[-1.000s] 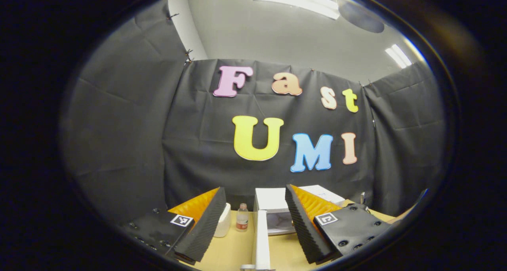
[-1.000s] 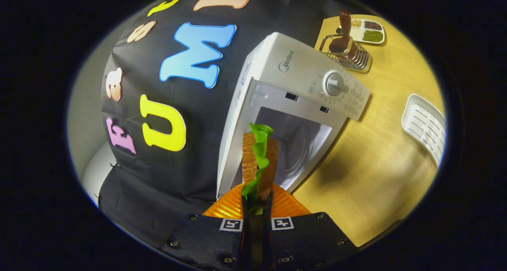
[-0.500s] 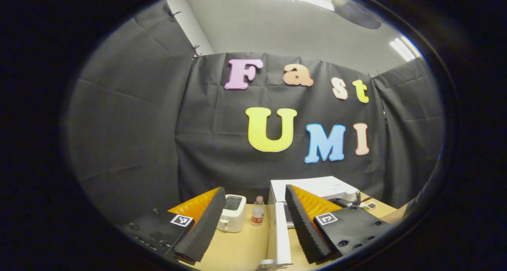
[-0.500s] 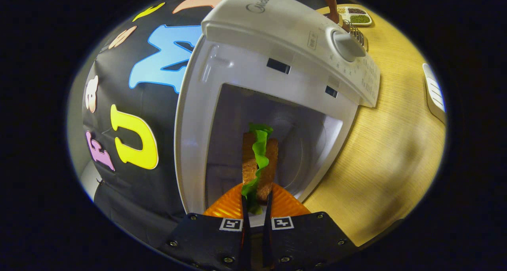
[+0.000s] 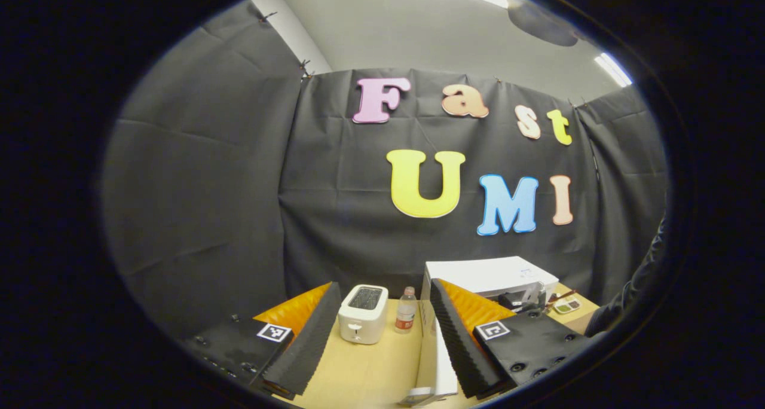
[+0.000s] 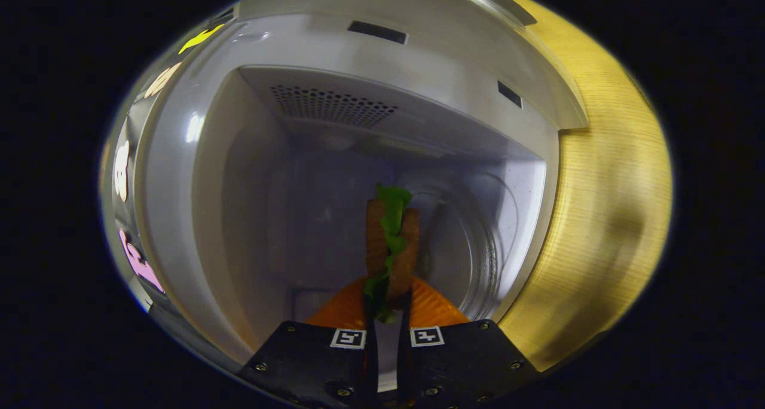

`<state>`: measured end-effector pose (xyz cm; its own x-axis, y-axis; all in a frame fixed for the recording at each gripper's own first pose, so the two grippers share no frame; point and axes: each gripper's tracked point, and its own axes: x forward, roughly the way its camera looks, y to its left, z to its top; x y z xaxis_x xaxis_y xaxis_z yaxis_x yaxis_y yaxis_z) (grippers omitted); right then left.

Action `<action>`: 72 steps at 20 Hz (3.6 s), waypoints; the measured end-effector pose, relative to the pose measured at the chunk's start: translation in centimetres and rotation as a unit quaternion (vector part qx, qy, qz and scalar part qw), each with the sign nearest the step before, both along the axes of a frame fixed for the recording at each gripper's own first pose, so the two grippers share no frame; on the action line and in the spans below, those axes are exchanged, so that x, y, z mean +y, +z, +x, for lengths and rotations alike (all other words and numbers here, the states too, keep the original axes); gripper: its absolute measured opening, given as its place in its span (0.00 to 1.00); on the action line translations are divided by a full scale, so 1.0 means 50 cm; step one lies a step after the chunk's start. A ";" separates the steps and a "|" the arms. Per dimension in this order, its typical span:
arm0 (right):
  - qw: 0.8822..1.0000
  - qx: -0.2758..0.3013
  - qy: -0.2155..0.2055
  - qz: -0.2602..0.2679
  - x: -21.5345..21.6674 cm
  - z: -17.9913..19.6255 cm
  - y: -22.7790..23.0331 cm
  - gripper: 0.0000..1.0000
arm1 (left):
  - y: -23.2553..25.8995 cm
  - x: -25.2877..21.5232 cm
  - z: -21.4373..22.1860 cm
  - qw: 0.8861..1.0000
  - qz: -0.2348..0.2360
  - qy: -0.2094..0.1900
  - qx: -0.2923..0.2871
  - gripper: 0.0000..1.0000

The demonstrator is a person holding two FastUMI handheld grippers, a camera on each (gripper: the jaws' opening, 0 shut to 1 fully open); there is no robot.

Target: Open the microwave oven with the left hand, put the food in, and close the microwave oven.

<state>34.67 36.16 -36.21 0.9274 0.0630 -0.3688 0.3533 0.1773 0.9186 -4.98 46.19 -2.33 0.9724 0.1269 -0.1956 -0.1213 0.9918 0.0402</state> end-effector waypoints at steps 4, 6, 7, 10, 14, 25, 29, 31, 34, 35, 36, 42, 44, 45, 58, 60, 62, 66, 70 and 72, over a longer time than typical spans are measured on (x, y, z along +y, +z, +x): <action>1.000 0.001 -0.010 0.001 0.005 0.009 -0.016 0.13 | -0.016 -0.007 0.013 1.000 0.000 -0.007 0.009 0.97; 1.000 0.012 -0.007 0.005 0.012 0.002 -0.023 0.16 | -0.017 -0.016 0.019 1.000 -0.007 -0.010 0.007 0.96; 1.000 0.015 -0.007 0.004 0.009 -0.002 -0.022 0.19 | -0.014 -0.021 0.021 1.000 -0.009 -0.013 0.005 0.96; 0.999 0.029 0.006 -0.043 -0.007 -0.017 -0.015 0.28 | -0.009 -0.039 0.019 1.000 -0.009 -0.023 0.000 0.96; 0.992 0.043 0.054 -0.101 -0.007 -0.070 -0.006 0.46 | -0.008 -0.058 0.020 0.999 -0.018 -0.032 -0.007 0.95; 0.885 -0.040 0.174 -0.431 -0.150 -0.305 0.164 0.84 | -0.029 -0.236 0.058 0.994 -0.039 -0.103 -0.017 0.96; 0.814 -0.090 0.167 -0.549 -0.225 -0.383 0.321 0.84 | -0.044 -0.312 0.082 0.990 -0.052 -0.129 -0.021 0.96; 0.792 -0.109 0.161 -0.579 -0.252 -0.428 0.389 0.84 | -0.050 -0.350 0.090 0.988 -0.060 -0.142 -0.021 0.96; 0.779 -0.129 0.139 -0.598 -0.291 -0.477 0.476 0.84 | -0.056 -0.396 0.100 0.985 -0.066 -0.159 -0.022 0.97; 0.772 -0.136 0.129 -0.607 -0.306 -0.494 0.508 0.84 | -0.056 -0.408 0.105 0.984 -0.067 -0.162 -0.023 0.96; 0.765 -0.140 0.123 -0.617 -0.316 -0.506 0.536 0.84 | -0.058 -0.417 0.106 0.984 -0.067 -0.164 -0.024 0.97; 0.759 -0.174 0.092 -0.620 -0.339 -0.569 0.700 0.83 | -0.011 -0.434 0.109 0.983 -0.052 -0.168 -0.047 0.96; 0.765 -0.175 0.082 -0.614 -0.351 -0.578 0.733 0.83 | -0.024 -0.422 0.113 0.985 -0.040 -0.161 -0.041 0.96; 0.765 -0.177 0.080 -0.614 -0.350 -0.581 0.744 0.83 | -0.030 -0.419 0.113 0.986 -0.037 -0.157 -0.038 0.97; 0.752 -0.210 0.110 -0.614 -0.281 -0.560 0.767 0.83 | -0.161 -0.227 0.002 0.992 -0.028 -0.110 0.062 0.06; 0.751 -0.211 0.114 -0.615 -0.274 -0.550 0.765 0.83 | -0.197 -0.170 -0.030 0.993 -0.017 -0.088 0.083 0.06; 0.753 -0.208 0.119 -0.612 -0.271 -0.546 0.760 0.83 | -0.246 -0.099 -0.056 0.992 -0.015 -0.062 0.109 0.07; 0.753 -0.201 0.114 -0.616 -0.278 -0.535 0.766 0.83 | -0.347 -0.030 -0.127 0.985 -0.043 -0.032 0.166 0.09; 0.751 -0.192 0.102 -0.623 -0.279 -0.534 0.769 0.99 | -0.385 -0.047 -0.158 0.980 -0.060 -0.041 0.184 0.07; 0.755 -0.188 0.099 -0.620 -0.273 -0.532 0.766 1.00 | -0.390 -0.063 -0.166 0.978 -0.068 -0.059 0.187 0.07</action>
<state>8.05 22.50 2.08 0.9989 0.0366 0.0291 -0.0375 0.9988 0.0306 -13.29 43.05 -21.80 0.8360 -0.0335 -0.5478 -0.0082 0.9973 -0.0734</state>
